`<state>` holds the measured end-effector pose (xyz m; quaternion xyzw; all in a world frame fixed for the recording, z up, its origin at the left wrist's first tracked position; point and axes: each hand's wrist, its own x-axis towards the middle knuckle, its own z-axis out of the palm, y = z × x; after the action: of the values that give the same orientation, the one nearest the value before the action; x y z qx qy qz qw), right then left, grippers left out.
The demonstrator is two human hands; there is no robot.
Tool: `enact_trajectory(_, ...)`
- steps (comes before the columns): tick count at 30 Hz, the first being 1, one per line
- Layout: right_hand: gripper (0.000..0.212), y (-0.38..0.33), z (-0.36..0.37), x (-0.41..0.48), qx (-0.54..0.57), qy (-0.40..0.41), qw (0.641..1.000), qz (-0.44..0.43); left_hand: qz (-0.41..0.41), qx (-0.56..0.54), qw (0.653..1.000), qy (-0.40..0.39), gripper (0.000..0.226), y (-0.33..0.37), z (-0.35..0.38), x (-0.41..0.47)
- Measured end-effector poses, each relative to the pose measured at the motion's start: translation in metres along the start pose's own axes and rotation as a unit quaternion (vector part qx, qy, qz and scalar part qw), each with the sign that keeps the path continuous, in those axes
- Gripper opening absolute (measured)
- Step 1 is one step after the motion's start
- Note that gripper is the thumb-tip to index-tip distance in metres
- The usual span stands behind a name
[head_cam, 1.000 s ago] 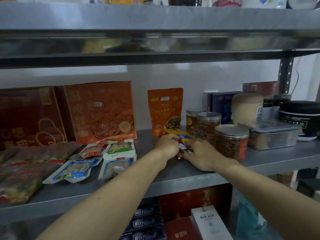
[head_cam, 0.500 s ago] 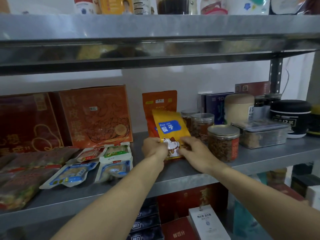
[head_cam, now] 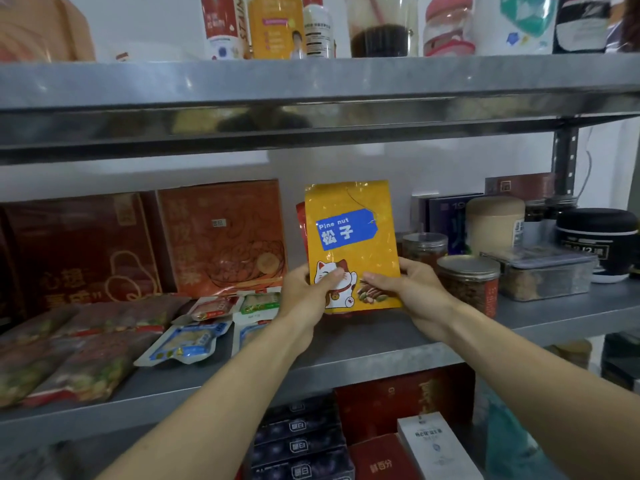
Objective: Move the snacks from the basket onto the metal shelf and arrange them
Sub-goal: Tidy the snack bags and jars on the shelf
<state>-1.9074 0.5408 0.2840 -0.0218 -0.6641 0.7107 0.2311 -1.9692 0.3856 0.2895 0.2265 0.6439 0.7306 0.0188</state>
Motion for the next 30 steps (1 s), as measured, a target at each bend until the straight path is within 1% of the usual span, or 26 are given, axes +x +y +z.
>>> enact_trajectory(4, 0.044, 0.000, 0.000, -0.006, 0.042, -0.025, 0.998, 0.042, -0.001, -0.027, 0.999, 0.028, 0.012, -0.001, -0.003, -0.002)
enact_trajectory(7, 0.036, 0.000, -0.001, -0.012, 0.057, -0.019, 0.997, 0.054, 0.011, -0.027, 0.998, 0.054, 0.014, 0.003, -0.005, -0.001)
enact_trajectory(10, 0.022, 0.000, -0.001, -0.016, 0.058, 0.028, 0.997, 0.040, 0.012, -0.016, 0.994, 0.107, 0.014, 0.002, -0.011, 0.000)
enact_trajectory(13, 0.012, 0.002, -0.004, -0.014, 0.058, 0.124, 0.990, 0.015, -0.005, -0.012, 0.986, 0.164, 0.022, -0.003, -0.022, 0.001)
enact_trajectory(16, 0.006, 0.002, -0.008, -0.010, 0.026, 0.201, 0.979, -0.011, -0.029, 0.002, 0.986, 0.166, 0.025, -0.004, -0.027, -0.001)
enact_trajectory(20, 0.016, -0.003, -0.012, -0.008, -0.021, 0.241, 0.969, -0.041, -0.041, 0.037, 0.986, 0.157, 0.019, 0.000, -0.026, -0.003)
enact_trajectory(24, 0.032, -0.014, -0.012, -0.011, -0.023, 0.262, 0.963, -0.058, -0.044, 0.041, 0.987, 0.150, 0.019, 0.004, -0.025, -0.004)
enact_trajectory(26, 0.031, -0.018, -0.013, -0.012, -0.022, 0.263, 0.962, -0.064, -0.049, 0.043, 0.987, 0.150, 0.019, 0.003, -0.027, -0.005)
enact_trajectory(30, 0.031, -0.022, -0.010, -0.013, -0.024, 0.263, 0.963, -0.059, -0.062, 0.060, 0.988, 0.124, 0.022, 0.000, -0.025, -0.005)
